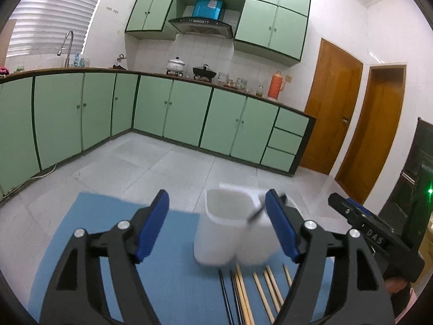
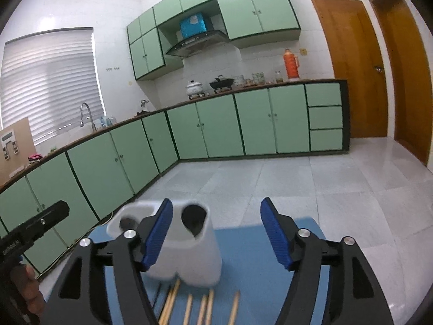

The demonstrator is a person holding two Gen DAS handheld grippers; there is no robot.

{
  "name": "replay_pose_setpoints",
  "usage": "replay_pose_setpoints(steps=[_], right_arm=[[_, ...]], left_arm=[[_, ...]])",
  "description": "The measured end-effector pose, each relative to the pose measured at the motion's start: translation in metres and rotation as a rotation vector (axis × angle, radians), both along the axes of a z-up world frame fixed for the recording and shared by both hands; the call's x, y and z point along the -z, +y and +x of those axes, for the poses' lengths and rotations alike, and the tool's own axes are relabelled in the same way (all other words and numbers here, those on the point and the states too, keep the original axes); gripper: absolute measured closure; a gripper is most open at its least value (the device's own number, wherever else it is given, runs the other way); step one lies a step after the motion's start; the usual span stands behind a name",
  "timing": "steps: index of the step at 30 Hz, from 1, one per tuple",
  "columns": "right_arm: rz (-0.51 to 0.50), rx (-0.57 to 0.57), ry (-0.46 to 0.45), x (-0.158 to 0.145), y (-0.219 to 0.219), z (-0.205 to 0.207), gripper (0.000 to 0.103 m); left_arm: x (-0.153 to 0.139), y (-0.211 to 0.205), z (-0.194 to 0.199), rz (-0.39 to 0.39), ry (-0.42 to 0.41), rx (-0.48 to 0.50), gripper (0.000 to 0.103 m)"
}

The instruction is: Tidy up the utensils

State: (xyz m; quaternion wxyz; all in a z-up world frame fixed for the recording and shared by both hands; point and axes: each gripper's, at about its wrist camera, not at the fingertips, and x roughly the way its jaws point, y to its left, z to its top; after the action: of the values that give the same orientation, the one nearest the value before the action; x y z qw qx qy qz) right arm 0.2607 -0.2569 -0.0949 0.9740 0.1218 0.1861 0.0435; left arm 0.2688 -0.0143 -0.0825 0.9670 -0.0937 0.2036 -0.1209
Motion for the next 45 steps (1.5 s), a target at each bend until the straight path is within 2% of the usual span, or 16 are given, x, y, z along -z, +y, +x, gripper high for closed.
replay_pose_setpoints(steps=[2,7,16,21,29,40,45], right_arm=[[-0.003,0.012,0.021,0.004,-0.003,-0.017,0.028],[-0.008,0.043,0.086,0.017,-0.011,-0.065,0.02],[-0.046,0.041,0.2,0.048,-0.002,-0.135,0.02],[-0.069,0.03,0.261,0.067,0.009,-0.161,0.033],[-0.092,-0.047,0.375,0.094,0.028,-0.184,0.062],[-0.13,-0.096,0.463,0.118,0.041,-0.182,0.072],[-0.136,-0.092,0.466,0.118,0.039,-0.179,0.075]], left_arm=[[0.005,-0.002,-0.017,0.027,0.015,0.001,0.025],[0.019,-0.003,-0.058,0.079,0.061,0.022,0.018],[0.051,-0.008,-0.114,0.156,0.147,0.046,0.018],[0.07,-0.005,-0.139,0.184,0.191,0.041,0.018],[0.093,0.001,-0.162,0.217,0.278,0.05,0.018],[0.107,0.002,-0.166,0.222,0.336,0.054,0.018],[0.111,-0.003,-0.165,0.226,0.349,0.061,0.018]])
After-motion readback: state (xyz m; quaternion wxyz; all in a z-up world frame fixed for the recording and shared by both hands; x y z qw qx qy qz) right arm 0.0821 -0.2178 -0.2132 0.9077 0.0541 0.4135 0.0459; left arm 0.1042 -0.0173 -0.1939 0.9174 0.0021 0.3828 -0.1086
